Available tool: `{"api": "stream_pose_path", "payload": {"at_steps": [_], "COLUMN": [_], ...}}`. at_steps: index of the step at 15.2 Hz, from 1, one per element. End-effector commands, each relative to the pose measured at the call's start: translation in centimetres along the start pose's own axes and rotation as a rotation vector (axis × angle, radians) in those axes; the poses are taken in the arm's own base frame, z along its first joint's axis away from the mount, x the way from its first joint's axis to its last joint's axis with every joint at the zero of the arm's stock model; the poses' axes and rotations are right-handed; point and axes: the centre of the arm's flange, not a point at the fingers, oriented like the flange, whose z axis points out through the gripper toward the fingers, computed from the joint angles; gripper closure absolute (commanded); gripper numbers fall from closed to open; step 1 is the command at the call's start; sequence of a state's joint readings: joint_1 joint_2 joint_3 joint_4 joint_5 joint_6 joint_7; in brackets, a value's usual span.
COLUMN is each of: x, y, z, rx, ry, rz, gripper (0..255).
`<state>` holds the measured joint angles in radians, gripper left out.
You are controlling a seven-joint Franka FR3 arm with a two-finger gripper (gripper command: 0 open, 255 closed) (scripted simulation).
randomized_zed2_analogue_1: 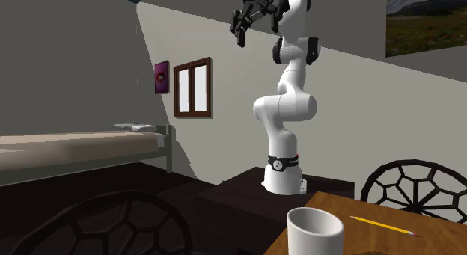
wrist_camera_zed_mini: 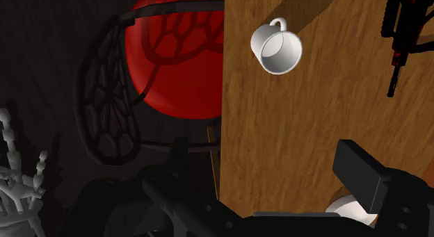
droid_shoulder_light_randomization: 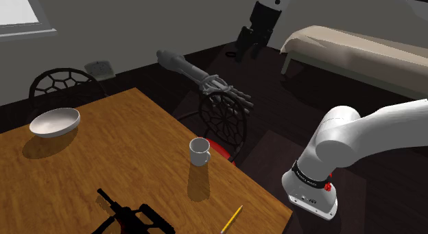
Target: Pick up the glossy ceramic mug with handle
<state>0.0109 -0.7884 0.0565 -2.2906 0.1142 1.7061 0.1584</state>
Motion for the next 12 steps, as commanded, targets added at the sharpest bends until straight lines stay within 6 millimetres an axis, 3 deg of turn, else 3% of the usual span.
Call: {"api": "stream_pose_path", "payload": {"at_steps": [1, 12], "x": [0.0, 0.4], "y": [0.0, -3.2], "z": [0.0, 14.2], "rx": [0.000, -0.017], "ry": [0.000, -0.048], "rz": [0.000, 0.018], "gripper": [0, 0]}}
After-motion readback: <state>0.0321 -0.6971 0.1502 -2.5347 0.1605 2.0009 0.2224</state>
